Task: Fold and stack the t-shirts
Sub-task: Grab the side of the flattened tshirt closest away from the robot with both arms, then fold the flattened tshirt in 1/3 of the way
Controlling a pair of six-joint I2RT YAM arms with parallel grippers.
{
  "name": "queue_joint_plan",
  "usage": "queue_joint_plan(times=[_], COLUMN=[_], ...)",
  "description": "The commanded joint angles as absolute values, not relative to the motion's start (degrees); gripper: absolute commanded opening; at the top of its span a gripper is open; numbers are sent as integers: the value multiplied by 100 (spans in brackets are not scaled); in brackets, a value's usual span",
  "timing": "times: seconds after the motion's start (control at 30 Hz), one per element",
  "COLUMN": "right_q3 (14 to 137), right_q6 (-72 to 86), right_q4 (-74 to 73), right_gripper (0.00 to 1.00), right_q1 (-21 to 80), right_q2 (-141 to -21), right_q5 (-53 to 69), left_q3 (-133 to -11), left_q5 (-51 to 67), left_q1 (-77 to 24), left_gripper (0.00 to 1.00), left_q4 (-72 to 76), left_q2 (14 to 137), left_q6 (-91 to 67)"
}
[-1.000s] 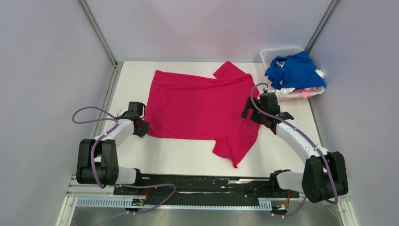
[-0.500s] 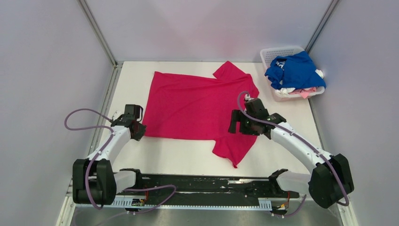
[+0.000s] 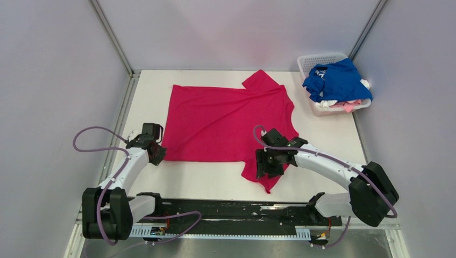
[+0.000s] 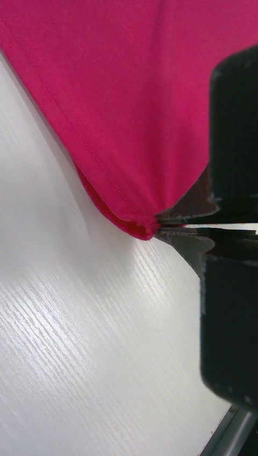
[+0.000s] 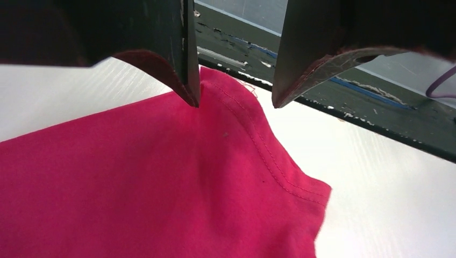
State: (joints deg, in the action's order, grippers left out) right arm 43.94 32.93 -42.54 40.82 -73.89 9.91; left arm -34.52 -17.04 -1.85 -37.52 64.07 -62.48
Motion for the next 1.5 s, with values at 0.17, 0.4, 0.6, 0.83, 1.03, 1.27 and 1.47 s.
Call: queue_joint_plan(times=[0.17,0.4,0.6,0.83,1.03,1.27,1.47], right_q3=[4052,4017,3982,4219,4790,5421,5914], right_q6=[4030,4519,5019,5040,4511,3763,3311], right_q4=[-4183,-4615,-5302,-5418,-5382,-5327,-5240], right_gripper=[42,21,2,0,0,0,0], right_q1=[4575,5163,5603,5578,5221,4533,3956], right_q2=[-7984,-8298,-7934,-7274,-7264,-7562,-7656], right_q5=[672,476,706,411,-109,-633,-732], left_q3=[-3311,-3372,-3467,-3443,-3519,-3856,-4282], left_q5=[-1837,-1987,-2108,-1947,-1559,-1341,-1447], left_q1=[-167,-167,-160,-167,-163,-167,-165], left_gripper=[0,0,0,0,0,0,0], left_q4=[-3653,-3815,-4289,-4730,-4394,-3875,-3730], left_q2=[6163,6086,5752,5118,5038,5586,6102], left_q6=[-6115,-6068,-6023,-5960,-5908,-5963,-5919])
